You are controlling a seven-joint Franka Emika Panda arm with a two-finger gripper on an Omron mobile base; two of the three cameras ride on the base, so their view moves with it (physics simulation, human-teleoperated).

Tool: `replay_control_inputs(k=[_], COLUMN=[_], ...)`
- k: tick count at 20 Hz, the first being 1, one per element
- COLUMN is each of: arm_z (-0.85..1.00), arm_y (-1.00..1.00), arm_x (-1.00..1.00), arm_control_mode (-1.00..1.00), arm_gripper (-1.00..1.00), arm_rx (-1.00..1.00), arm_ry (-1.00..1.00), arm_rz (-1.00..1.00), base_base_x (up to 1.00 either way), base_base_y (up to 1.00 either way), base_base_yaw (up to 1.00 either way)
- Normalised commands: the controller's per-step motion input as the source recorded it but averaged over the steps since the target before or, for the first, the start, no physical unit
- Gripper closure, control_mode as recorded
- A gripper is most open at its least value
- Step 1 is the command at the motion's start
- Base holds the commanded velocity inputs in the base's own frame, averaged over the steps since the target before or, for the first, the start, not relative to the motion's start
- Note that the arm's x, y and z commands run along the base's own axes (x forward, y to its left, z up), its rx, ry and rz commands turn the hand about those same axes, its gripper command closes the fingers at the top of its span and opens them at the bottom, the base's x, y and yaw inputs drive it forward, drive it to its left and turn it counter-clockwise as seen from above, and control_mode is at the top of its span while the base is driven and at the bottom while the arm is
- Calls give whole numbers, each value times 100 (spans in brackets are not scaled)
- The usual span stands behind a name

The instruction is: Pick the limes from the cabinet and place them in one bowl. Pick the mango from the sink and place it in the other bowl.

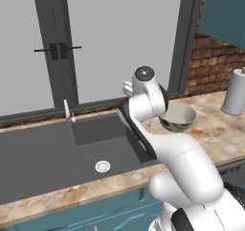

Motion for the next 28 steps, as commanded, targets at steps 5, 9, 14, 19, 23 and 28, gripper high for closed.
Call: replay_control_inputs(k=[5, 9, 14, 19, 23, 28], arm_z=[12, -15, -45, -51, -60, -45], arm_y=[-84, -100, -91, -72, -61, -41], arm_x=[50, 30, 20, 10, 19, 48], arm_control_mode=[-100, -100, -100, -100, -100, -100], arm_gripper=[100, 100, 100, 100, 100, 100], arm_rx=[-8, -4, -2, 0, 0, 0], arm_ry=[17, 9, 1, -1, 0, 0], arm_rz=[-15, -11, -2, 10, 14, 12], base_base_x=[0, 0, 0, 0, 0, 0], base_base_y=[0, 0, 0, 0, 0, 0], base_base_yaw=[0, 0, 0, 0, 0, 0])
